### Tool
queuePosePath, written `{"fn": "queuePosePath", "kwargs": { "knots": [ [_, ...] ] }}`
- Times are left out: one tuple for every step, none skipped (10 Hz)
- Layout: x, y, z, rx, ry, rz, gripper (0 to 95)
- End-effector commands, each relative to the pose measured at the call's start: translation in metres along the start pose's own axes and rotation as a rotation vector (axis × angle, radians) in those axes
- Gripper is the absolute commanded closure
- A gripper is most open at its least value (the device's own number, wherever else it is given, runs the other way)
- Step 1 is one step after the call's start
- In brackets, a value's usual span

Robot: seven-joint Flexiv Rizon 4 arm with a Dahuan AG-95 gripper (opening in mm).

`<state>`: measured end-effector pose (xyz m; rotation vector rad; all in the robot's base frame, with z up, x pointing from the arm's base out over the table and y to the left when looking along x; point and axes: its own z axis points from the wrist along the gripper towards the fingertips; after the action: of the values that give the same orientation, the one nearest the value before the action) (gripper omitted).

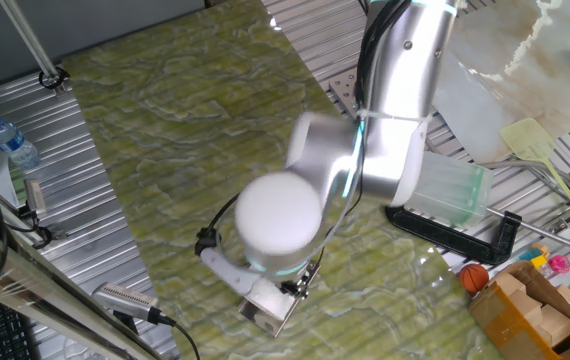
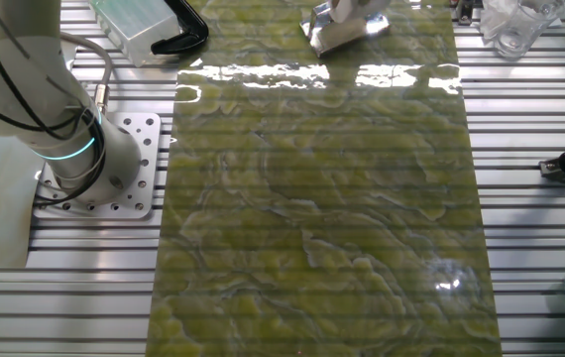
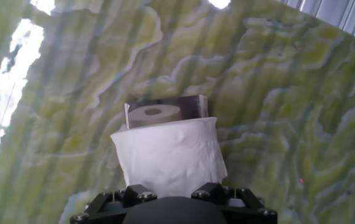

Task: Take the roll of paper down from the shelf

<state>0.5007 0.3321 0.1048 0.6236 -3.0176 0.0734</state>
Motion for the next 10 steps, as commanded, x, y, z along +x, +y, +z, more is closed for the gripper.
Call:
{"fn": "queuePosePath", "kwargs": {
  "knots": [
    [-0.0036, 0.0022, 0.0000, 0.004, -0.001, -0.003, 95.0],
    [-0.0036, 0.0022, 0.0000, 0.006, -0.005, -0.007, 95.0],
    [-0.0036, 0.0022, 0.0000, 0.007, -0.007, -0.010, 95.0],
    [-0.0036, 0.0022, 0.0000, 0.011, -0.006, -0.011, 95.0],
    [-0.0036, 0.0022, 0.0000, 0.012, -0.010, -0.009, 95.0],
    [-0.0036, 0.0022, 0.0000, 0.017, -0.021, -0.009, 95.0],
    [-0.0036, 0.0022, 0.0000, 0.021, -0.029, -0.008, 95.0],
    [-0.0036, 0.0022, 0.0000, 0.022, -0.030, -0.008, 95.0],
    [-0.0036, 0.0022, 0.0000, 0.025, -0.029, -0.008, 95.0],
    [-0.0036, 0.0022, 0.0000, 0.027, -0.029, -0.009, 95.0]
  ]
}}
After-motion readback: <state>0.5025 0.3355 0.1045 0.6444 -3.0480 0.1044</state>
